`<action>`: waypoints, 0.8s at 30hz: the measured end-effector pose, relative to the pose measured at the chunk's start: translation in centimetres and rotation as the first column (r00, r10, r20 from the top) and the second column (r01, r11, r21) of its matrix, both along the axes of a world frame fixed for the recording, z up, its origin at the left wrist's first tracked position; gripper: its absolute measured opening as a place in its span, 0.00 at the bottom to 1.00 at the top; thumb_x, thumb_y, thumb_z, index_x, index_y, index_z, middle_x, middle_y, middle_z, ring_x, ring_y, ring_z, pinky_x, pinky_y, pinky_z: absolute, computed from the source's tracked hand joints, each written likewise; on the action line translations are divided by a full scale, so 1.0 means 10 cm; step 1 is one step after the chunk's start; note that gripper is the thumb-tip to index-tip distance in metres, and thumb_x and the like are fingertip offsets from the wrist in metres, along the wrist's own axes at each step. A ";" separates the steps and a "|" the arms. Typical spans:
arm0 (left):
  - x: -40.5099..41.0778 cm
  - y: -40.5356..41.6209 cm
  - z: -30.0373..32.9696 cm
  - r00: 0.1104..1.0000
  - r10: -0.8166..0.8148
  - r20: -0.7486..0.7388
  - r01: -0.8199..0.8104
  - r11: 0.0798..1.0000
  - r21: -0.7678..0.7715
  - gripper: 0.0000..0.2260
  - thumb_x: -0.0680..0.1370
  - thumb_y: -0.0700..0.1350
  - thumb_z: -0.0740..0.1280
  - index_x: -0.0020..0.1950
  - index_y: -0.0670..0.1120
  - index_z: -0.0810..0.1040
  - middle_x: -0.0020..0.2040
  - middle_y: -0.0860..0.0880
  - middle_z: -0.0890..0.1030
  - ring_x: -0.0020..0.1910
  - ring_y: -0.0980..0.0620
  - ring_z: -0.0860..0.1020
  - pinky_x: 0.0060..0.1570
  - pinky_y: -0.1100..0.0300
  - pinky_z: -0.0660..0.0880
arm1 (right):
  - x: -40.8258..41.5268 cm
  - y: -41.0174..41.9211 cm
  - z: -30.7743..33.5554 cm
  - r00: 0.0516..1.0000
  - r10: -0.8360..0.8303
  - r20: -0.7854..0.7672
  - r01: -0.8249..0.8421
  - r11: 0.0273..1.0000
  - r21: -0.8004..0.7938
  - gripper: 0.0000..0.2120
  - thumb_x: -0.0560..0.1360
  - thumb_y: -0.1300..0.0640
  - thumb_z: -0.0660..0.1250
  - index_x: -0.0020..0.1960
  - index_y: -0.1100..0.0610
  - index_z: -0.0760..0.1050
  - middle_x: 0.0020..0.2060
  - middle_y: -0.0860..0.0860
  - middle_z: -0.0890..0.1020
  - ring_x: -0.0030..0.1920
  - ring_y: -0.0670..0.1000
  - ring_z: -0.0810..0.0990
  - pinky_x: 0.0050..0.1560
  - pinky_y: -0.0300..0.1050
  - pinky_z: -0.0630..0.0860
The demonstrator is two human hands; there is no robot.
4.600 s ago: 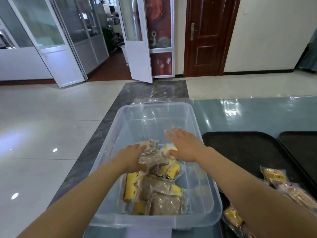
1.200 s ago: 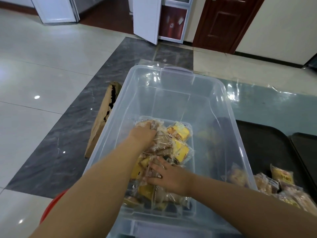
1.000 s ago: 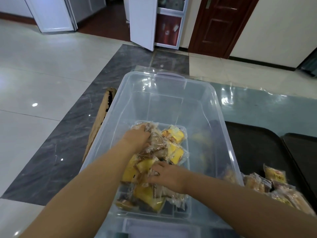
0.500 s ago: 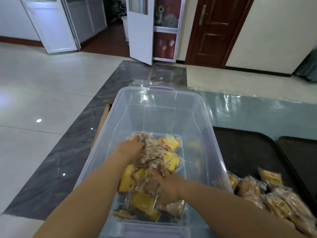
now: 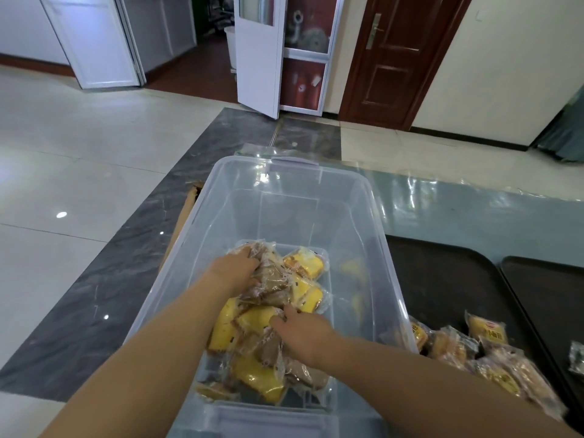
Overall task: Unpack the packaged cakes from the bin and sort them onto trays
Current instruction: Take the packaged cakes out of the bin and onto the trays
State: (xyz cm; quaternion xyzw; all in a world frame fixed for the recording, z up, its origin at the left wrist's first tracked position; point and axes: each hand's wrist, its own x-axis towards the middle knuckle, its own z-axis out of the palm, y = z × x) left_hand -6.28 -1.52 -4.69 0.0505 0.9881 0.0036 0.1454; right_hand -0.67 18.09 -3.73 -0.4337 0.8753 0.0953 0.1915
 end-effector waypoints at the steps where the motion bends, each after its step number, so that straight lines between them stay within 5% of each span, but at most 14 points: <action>1: 0.02 0.01 0.04 1.000 -0.001 -0.005 0.001 1.000 0.005 0.18 0.80 0.51 0.60 0.68 0.48 0.70 0.73 0.48 0.61 0.59 0.44 0.74 0.55 0.52 0.73 | 0.02 0.00 0.04 1.000 0.018 -0.012 -0.018 1.000 -0.001 0.18 0.76 0.67 0.62 0.64 0.61 0.64 0.57 0.64 0.69 0.42 0.62 0.76 0.35 0.50 0.71; 7: 0.12 -0.02 0.44 0.998 0.010 -0.069 -0.003 0.996 0.094 0.16 0.80 0.50 0.61 0.66 0.47 0.72 0.74 0.48 0.63 0.58 0.45 0.75 0.55 0.54 0.72 | -0.06 0.03 0.37 0.985 -0.035 -0.170 0.014 0.992 -0.123 0.25 0.75 0.66 0.62 0.70 0.59 0.60 0.66 0.62 0.64 0.41 0.59 0.77 0.33 0.50 0.69; 10: 0.14 -0.05 0.78 0.986 0.043 -0.163 -0.020 0.990 0.141 0.14 0.79 0.50 0.63 0.62 0.46 0.74 0.70 0.48 0.66 0.54 0.44 0.77 0.53 0.51 0.73 | -0.12 0.16 0.65 0.954 -0.108 -0.280 0.034 0.966 -0.256 0.21 0.77 0.62 0.62 0.69 0.59 0.62 0.60 0.59 0.69 0.48 0.60 0.78 0.34 0.50 0.66; 13: 0.20 0.00 1.21 0.962 0.073 -0.264 -0.041 0.991 0.125 0.16 0.79 0.50 0.62 0.65 0.47 0.73 0.72 0.49 0.64 0.54 0.44 0.77 0.52 0.52 0.73 | -0.20 0.33 0.96 0.892 -0.227 -0.390 0.051 0.909 -0.413 0.23 0.72 0.59 0.71 0.65 0.58 0.70 0.51 0.57 0.75 0.38 0.57 0.81 0.27 0.46 0.67; 20: 0.28 0.47 2.11 0.850 0.094 -0.519 -0.051 0.994 0.096 0.17 0.79 0.54 0.60 0.68 0.53 0.70 0.74 0.52 0.60 0.55 0.45 0.77 0.50 0.51 0.75 | -0.26 0.91 1.77 0.817 -0.432 -0.382 0.018 0.682 -0.731 0.25 0.74 0.47 0.67 0.67 0.56 0.69 0.56 0.56 0.74 0.38 0.56 0.79 0.29 0.45 0.70; 24: 0.25 1.12 2.47 0.779 0.035 -0.626 0.041 0.993 0.106 0.19 0.79 0.55 0.62 0.69 0.55 0.69 0.77 0.55 0.56 0.58 0.45 0.76 0.53 0.47 0.77 | -0.17 1.50 2.05 0.793 -0.512 -0.329 0.044 0.587 -0.808 0.28 0.75 0.46 0.68 0.71 0.53 0.64 0.62 0.53 0.70 0.49 0.53 0.78 0.44 0.49 0.79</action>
